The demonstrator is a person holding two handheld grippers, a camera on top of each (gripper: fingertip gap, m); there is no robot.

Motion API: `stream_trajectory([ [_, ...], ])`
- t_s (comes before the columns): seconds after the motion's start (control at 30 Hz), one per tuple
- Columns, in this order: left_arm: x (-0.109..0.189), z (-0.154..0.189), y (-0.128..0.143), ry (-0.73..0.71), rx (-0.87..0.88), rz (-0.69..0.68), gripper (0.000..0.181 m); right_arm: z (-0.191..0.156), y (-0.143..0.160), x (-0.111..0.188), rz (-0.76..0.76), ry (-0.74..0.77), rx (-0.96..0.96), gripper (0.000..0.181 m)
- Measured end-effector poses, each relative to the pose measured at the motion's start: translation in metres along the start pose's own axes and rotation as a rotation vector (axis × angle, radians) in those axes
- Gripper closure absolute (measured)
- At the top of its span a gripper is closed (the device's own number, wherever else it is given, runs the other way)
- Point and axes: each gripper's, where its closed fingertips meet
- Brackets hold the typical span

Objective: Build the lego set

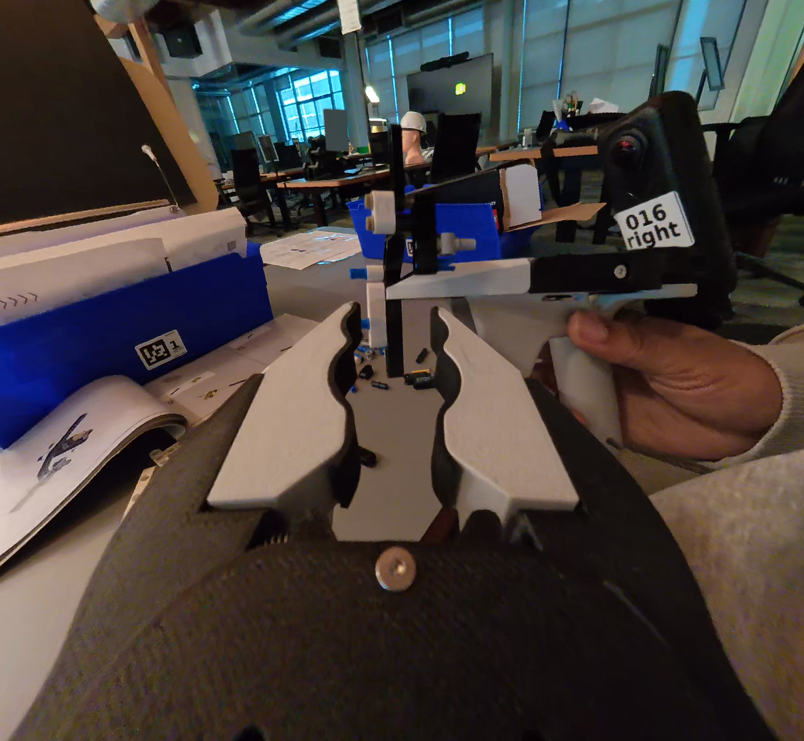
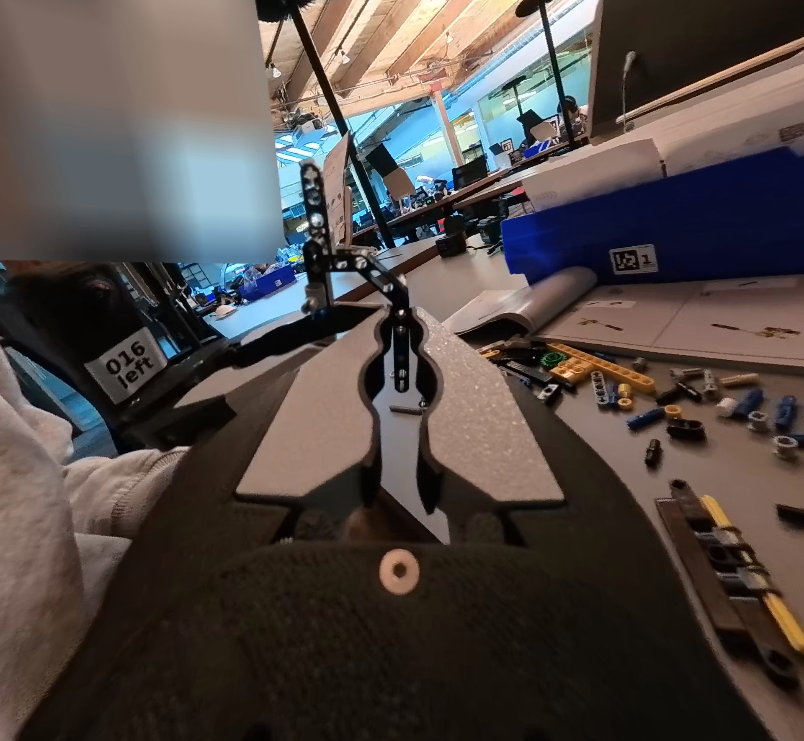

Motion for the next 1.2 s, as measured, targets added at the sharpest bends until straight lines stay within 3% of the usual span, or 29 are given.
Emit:
stream_trajectory([
  [0.53,0.0,0.0,0.003,0.005,-0.05,-0.014,0.152,-0.014,0.005,-0.002,-0.015,-0.05,0.187,0.176],
  [1.2,0.002,-0.006,0.003,-0.016,-0.096,-0.003,0.167,-0.019,0.006,-0.001,-0.022,-0.094,0.144,0.174],
])
Point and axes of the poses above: each gripper's, where its closed fingertips meet, x back along the fingers, y out of its underside, z = x × y across the jaws, and after that the axes turned 13 degrees about z, right-handed
